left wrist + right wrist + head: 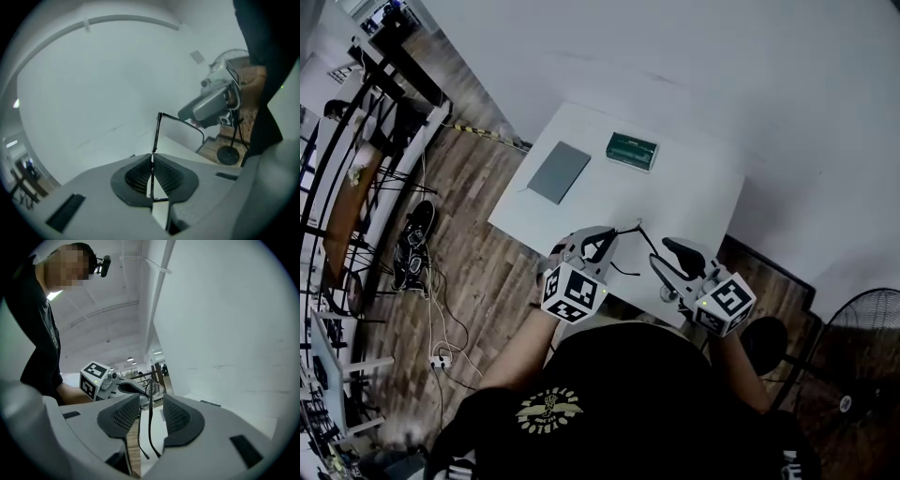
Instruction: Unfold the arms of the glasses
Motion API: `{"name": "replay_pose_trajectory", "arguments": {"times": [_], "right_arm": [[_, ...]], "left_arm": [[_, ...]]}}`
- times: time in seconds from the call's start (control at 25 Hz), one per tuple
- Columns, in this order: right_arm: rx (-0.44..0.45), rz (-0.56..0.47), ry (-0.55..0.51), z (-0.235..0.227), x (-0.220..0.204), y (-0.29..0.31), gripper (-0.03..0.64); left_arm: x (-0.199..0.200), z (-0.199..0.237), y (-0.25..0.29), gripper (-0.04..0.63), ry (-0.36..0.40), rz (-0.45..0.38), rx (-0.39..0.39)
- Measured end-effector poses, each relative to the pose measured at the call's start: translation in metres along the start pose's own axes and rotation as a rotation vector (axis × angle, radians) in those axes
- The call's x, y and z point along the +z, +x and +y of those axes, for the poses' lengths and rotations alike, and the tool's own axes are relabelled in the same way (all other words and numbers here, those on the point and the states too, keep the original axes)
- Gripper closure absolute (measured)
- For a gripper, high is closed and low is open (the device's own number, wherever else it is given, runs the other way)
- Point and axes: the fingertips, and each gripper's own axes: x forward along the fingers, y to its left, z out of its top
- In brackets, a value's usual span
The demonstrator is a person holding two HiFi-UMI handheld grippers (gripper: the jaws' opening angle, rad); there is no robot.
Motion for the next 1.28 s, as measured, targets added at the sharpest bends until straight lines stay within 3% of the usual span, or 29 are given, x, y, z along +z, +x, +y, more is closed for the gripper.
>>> {"name": "replay_pose_trajectory", "arguments": {"times": [0.16,0.44,0.56,0.8,1.12,1.28], "right_arm": [[-0.019,-0.129,-0.040,-0.001,0.030,-0.011,0.465],[-0.082,-0.206,-0.065,-0.011,0.045,-0.030,0.466],[-0.099,-0.245,-0.087,-0.010,0.054,-0.035,0.465],[-0.169,-0.208,-0.132,-0.023,0.051,-0.052,0.467],[-0.335,-0.224,-0.136,-0.058,0.057,-0.093,0.603],[-0.360,-0.270,-0.200,-0.047,0.073,-0.104,0.615]], "left_arm": [[0.003,0.025,-0.010,0.574,-0.283,-0.113,0.037],[0.005,0.059,-0.029,0.574,-0.475,-0.278,0.176],[0.008,0.072,-0.043,0.574,-0.517,-0.344,0.223],[0.012,0.100,-0.080,0.574,-0.554,-0.417,0.308],[0.009,0.113,-0.091,0.574,-0.545,-0.445,0.360],[0.014,0.114,-0.103,0.574,-0.537,-0.453,0.367]]}}
